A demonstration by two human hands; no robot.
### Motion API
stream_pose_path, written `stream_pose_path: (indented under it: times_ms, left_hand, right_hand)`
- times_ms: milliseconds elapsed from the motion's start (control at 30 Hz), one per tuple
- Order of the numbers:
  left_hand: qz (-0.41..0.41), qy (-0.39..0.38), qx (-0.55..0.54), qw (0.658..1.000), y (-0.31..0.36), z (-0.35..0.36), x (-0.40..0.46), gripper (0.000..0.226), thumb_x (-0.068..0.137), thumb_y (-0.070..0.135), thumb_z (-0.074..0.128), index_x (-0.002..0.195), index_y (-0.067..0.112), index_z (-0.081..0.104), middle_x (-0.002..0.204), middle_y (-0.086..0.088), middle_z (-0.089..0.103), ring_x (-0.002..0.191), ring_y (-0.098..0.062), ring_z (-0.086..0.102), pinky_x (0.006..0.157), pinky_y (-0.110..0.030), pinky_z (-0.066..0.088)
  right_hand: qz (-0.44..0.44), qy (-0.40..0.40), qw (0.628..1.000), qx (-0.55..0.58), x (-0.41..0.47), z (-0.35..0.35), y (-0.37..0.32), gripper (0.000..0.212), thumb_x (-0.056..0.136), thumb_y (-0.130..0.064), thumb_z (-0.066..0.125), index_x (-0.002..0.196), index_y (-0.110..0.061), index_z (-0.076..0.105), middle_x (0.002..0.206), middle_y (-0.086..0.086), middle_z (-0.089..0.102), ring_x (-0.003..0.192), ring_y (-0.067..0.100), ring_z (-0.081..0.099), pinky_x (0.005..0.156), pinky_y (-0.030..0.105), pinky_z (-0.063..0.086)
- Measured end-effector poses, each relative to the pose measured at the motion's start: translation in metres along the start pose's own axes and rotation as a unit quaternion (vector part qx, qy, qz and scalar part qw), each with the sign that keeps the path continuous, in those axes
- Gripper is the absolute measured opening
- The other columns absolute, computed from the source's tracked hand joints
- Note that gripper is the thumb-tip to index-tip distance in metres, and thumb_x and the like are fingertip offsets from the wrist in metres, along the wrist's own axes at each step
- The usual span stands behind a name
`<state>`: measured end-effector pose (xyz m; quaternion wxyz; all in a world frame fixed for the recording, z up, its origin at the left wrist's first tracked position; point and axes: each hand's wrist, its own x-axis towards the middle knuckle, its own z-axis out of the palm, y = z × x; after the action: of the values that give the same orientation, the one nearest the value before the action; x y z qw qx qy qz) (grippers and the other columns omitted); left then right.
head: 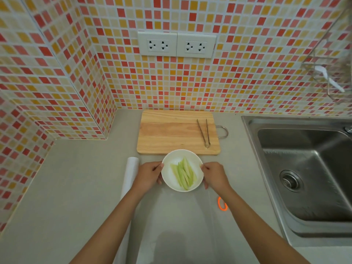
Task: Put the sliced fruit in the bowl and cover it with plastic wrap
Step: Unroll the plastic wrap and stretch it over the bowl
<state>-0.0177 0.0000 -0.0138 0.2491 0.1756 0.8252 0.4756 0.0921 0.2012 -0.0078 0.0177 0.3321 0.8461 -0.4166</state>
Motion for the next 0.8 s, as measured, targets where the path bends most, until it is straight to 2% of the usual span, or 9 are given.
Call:
stream_pose_path:
  times_ms: [133,400,633,800]
  left_hand:
    - [0.002,-0.002,0.011,1.000,-0.005,0.000,-0.018,0.035,0.101,0.017,0.046,0.086,-0.005,0.068,0.059,-0.011,0.063,0.047,-0.008,0.056,0.062,-0.021,0.047]
    - [-0.004,-0.004,0.012,1.000,-0.014,0.006,-0.047,0.035,0.100,0.016,0.046,0.083,-0.004,0.068,0.054,-0.006,0.061,0.045,-0.007,0.055,0.063,-0.026,0.047]
    - [-0.025,0.006,0.011,1.000,-0.008,0.009,-0.050,0.033,0.100,0.017,0.046,0.086,-0.002,0.070,0.054,-0.003,0.060,0.043,-0.004,0.054,0.058,-0.015,0.043]
    - [-0.029,0.008,0.013,0.999,-0.007,0.010,-0.050,0.033,0.100,0.016,0.045,0.088,-0.002,0.070,0.058,-0.004,0.061,0.047,-0.011,0.056,0.060,-0.019,0.044]
  right_hand:
    - [-0.006,0.018,1.000,0.013,-0.020,0.007,0.007,0.046,0.097,-0.013,0.044,0.050,-0.008,0.046,0.035,0.004,0.048,0.030,0.015,0.047,0.047,0.027,0.043]
    - [-0.005,0.015,1.000,0.004,-0.045,0.016,0.021,0.044,0.097,-0.018,0.043,0.055,-0.006,0.050,0.042,0.010,0.054,0.033,0.021,0.053,0.053,0.034,0.050]
    - [-0.007,0.032,0.999,0.008,-0.049,0.016,0.022,0.045,0.097,-0.017,0.043,0.053,-0.009,0.045,0.039,0.008,0.051,0.030,0.017,0.049,0.046,0.027,0.040]
    - [-0.007,0.036,0.999,0.007,-0.051,0.016,0.022,0.047,0.098,-0.018,0.042,0.052,-0.010,0.045,0.034,0.002,0.048,0.031,0.015,0.049,0.049,0.027,0.042]
